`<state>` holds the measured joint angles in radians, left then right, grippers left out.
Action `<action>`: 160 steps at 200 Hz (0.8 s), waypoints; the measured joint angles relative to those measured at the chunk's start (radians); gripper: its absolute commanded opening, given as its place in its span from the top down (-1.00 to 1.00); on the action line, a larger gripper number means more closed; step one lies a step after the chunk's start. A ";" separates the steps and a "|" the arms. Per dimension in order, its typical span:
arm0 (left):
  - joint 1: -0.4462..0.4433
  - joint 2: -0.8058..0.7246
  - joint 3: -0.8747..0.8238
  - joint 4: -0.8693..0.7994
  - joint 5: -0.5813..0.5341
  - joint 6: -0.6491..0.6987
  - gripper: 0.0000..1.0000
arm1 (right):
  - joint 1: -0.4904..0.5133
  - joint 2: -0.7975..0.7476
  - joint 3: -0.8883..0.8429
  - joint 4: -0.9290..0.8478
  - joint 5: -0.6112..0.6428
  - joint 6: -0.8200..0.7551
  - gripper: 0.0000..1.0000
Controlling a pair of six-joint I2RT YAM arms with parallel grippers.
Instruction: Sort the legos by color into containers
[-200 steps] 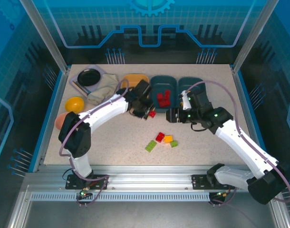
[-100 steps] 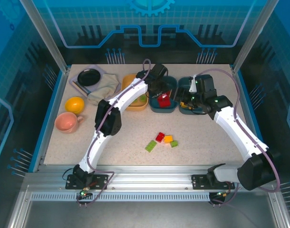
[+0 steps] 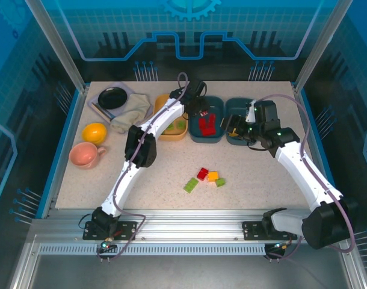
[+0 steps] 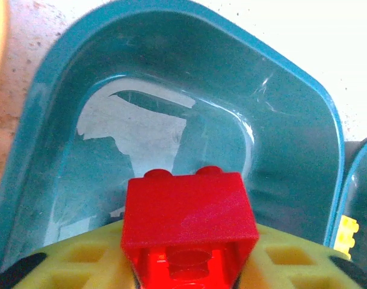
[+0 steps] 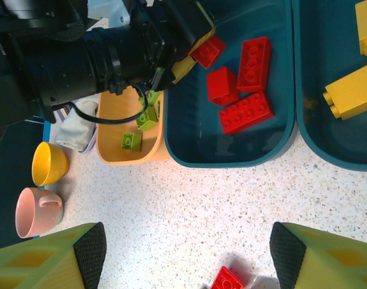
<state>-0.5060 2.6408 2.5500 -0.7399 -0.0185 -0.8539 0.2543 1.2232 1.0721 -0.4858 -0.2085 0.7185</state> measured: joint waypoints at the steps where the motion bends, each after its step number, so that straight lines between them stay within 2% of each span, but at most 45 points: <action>1: 0.000 0.001 0.000 0.000 0.000 0.001 0.01 | 0.000 0.000 0.000 0.000 0.000 0.000 -0.50; 20: -0.001 0.015 0.003 0.005 0.007 -0.001 -0.20 | 0.000 0.000 0.000 0.000 -0.006 0.000 -0.50; 43: -0.002 0.019 0.017 0.005 0.015 -0.004 -0.32 | 0.000 0.002 0.000 -0.004 -0.007 -0.005 -0.50; 87: -0.002 0.006 0.028 0.013 0.034 -0.012 -0.35 | 0.006 0.008 0.008 -0.073 0.020 -0.070 -0.47; 105: -0.005 -0.027 0.028 0.008 0.042 -0.027 -0.36 | 0.053 0.015 0.022 -0.122 0.067 -0.122 -0.47; 134: -0.019 -0.215 -0.068 -0.011 0.061 -0.050 -0.41 | 0.214 0.063 0.035 -0.210 0.136 -0.227 -0.51; 160: -0.033 -0.551 -0.386 0.030 0.094 -0.064 -0.48 | 0.365 0.180 0.047 -0.293 0.199 -0.301 -0.56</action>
<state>-0.5392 2.0899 2.1639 -0.7097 0.0757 -0.9176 0.6189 1.4036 1.1194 -0.7792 -0.0097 0.4179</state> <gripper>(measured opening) 0.719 0.765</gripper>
